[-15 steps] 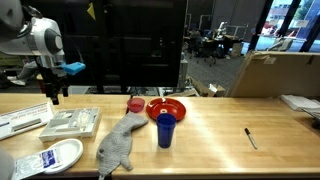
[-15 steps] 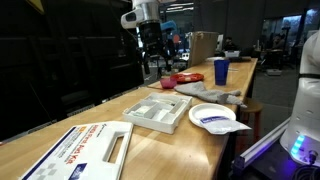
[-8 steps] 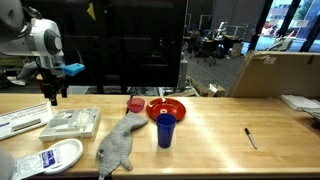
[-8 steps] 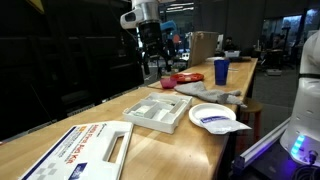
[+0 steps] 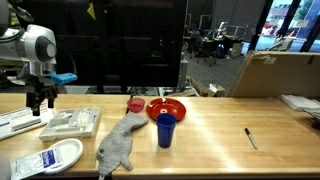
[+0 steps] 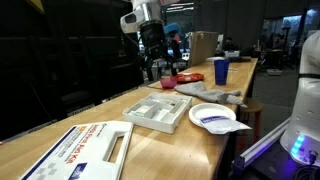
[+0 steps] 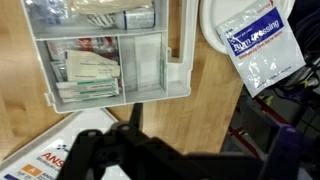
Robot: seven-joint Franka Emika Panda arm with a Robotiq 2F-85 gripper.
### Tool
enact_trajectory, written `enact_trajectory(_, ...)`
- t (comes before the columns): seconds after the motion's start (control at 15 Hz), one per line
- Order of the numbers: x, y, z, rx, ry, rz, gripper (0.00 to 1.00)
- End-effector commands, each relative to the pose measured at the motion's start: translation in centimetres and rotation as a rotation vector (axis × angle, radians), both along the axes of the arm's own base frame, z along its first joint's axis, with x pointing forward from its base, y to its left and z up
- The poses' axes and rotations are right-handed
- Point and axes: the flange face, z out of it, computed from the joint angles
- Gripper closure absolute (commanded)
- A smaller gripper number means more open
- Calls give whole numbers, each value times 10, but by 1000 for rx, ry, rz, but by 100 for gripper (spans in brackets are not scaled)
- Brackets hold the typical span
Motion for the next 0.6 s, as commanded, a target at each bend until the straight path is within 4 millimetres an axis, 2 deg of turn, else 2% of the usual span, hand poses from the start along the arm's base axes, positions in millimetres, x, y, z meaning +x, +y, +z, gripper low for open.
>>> enact_trajectory(0.0, -33, -21, -8, -6, 51, -10, 0)
enact_trajectory(0.27, -48, -53, -13, -29, 80, 29, 0)
enact_trajectory(0.4, -47, -78, -13, -48, 75, 83, 0)
enact_trajectory(0.53, -40, -106, -20, -76, 73, 157, 0)
